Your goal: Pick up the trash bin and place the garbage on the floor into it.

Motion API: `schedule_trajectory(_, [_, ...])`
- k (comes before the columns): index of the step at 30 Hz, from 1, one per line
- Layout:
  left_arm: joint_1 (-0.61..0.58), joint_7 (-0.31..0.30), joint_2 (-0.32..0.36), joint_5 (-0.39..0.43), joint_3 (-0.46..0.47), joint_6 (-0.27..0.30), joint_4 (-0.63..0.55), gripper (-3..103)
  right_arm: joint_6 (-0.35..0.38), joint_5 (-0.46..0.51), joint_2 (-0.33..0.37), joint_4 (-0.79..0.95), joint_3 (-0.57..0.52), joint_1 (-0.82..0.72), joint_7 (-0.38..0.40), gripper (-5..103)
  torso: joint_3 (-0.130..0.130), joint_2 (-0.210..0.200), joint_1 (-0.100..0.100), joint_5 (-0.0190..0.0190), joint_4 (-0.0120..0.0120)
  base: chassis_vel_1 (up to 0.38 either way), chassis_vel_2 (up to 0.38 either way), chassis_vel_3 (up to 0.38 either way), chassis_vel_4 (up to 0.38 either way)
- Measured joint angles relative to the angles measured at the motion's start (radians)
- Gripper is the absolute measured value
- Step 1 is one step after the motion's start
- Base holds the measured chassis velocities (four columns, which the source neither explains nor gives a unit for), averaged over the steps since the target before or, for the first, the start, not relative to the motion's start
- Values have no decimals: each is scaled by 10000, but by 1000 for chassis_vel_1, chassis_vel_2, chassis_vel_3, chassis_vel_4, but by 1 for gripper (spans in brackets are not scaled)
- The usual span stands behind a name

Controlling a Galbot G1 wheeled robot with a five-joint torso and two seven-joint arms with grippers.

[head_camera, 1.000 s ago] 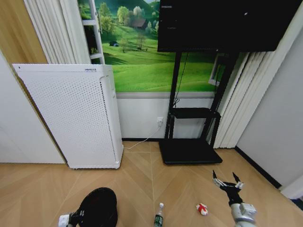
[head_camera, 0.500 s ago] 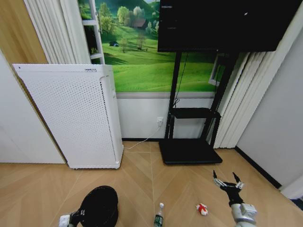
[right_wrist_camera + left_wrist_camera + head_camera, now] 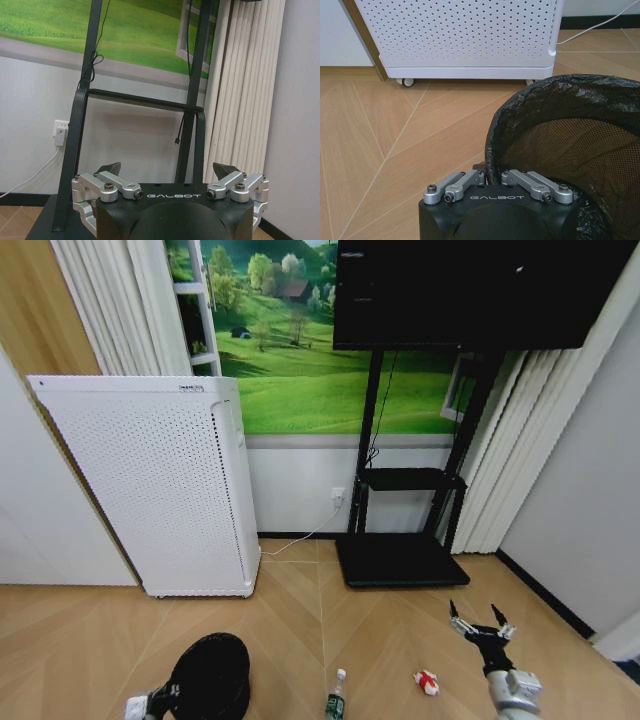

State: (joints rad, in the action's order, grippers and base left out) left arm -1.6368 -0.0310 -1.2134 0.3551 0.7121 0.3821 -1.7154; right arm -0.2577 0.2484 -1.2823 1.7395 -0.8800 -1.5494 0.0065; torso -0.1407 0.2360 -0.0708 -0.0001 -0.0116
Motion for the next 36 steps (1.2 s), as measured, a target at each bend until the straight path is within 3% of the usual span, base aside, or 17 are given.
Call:
schedule_trajectory(21, [-65, 140, -43, -34, 6, -187, -68, 9, -2, -15, 31, -1, 35, 25, -16, 100, -1, -2, -1, -3, 0, 0, 0, 0, 0])
schedule_trajectory(36, [-191, 253, 113, 52, 293, -542, -1122, 4, -2, -85, -20, 15, 54, -13, -41, 100, -1, -3, -1, 4, 0, 0, 0, 0, 0])
